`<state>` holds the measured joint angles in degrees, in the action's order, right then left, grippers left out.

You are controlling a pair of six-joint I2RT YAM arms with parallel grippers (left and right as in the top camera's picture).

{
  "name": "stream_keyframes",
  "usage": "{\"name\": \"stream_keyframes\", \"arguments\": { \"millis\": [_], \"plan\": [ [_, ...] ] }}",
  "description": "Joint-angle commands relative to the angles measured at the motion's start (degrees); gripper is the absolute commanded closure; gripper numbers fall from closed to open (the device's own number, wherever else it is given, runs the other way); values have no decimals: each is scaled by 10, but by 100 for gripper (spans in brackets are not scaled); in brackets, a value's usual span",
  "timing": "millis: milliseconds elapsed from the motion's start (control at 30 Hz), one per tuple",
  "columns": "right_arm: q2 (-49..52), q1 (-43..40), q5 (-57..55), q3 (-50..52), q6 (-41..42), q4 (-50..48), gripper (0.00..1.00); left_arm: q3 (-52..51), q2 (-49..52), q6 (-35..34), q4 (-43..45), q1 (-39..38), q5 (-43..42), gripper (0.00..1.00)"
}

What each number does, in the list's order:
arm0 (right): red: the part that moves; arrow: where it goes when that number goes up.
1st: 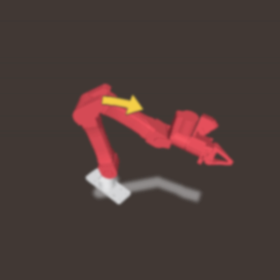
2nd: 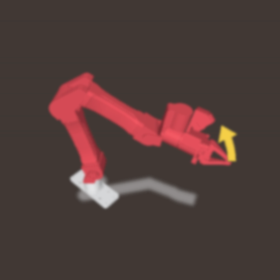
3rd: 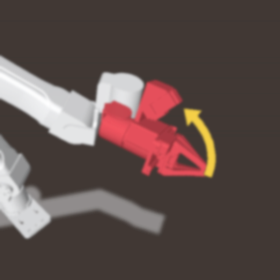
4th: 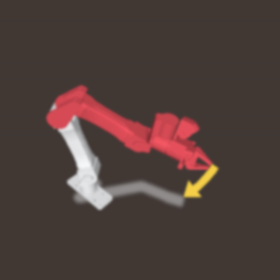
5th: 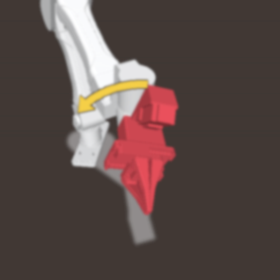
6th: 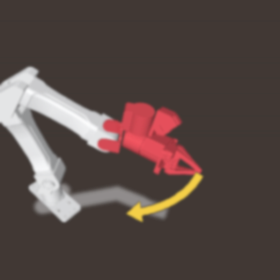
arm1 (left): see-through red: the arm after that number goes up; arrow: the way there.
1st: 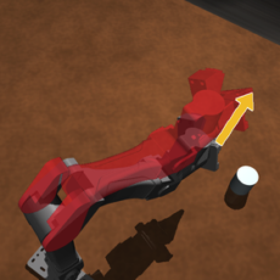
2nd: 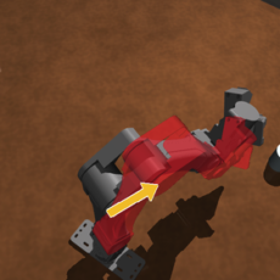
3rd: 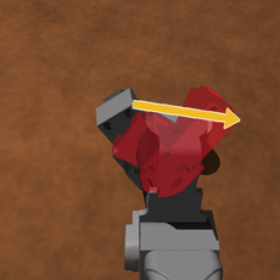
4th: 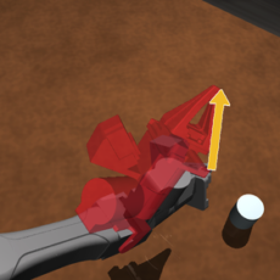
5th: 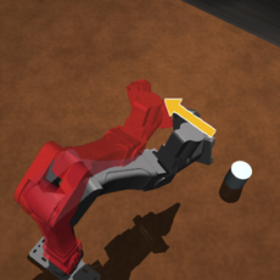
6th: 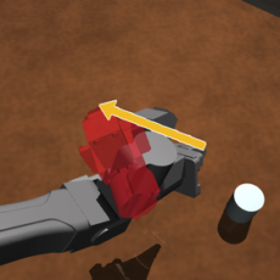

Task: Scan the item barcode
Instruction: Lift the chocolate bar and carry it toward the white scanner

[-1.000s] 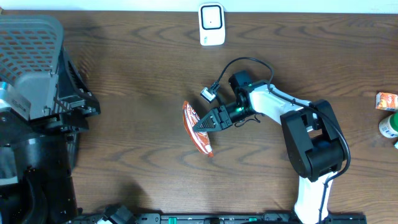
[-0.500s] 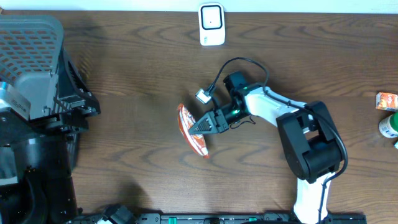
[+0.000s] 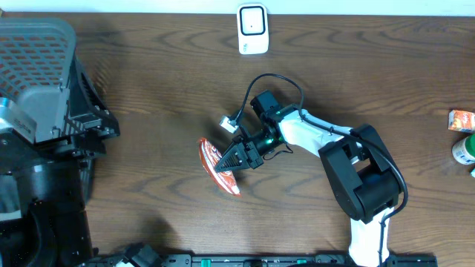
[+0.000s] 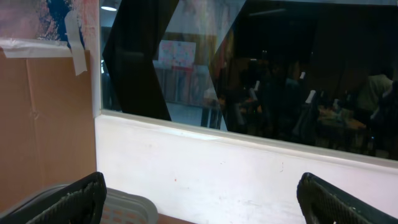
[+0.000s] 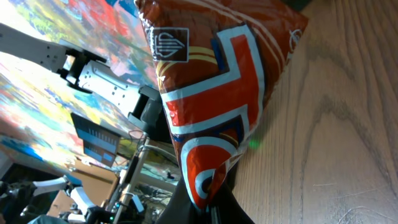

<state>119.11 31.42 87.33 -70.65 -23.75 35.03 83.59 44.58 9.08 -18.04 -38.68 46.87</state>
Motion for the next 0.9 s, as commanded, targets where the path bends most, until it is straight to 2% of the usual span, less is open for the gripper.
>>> {"name": "stream_keyframes", "arguments": {
  "millis": [0,167,500,567,733,800,867],
  "plan": [
    [-9,-1,22,3,-16,-1,99,-1,0,8,1,2,3,2],
    [-9,-10,22,3,-17,-2,99,-1,0,8,1,2,3,2],
    [-9,-106,21,3,2,-14,99,-1,0,8,1,2,3,2],
    [-9,-123,1,1,59,-49,99,-1,0,8,1,2,3,2],
    [-9,-147,-106,-33,274,-168,99,-1,0,8,1,2,3,2],
    [-10,-149,-125,-67,303,-191,99,-1,0,8,1,2,3,2],
    [-12,-147,-190,-109,323,-181,99,-1,0,8,1,2,3,2]
  ]
}}
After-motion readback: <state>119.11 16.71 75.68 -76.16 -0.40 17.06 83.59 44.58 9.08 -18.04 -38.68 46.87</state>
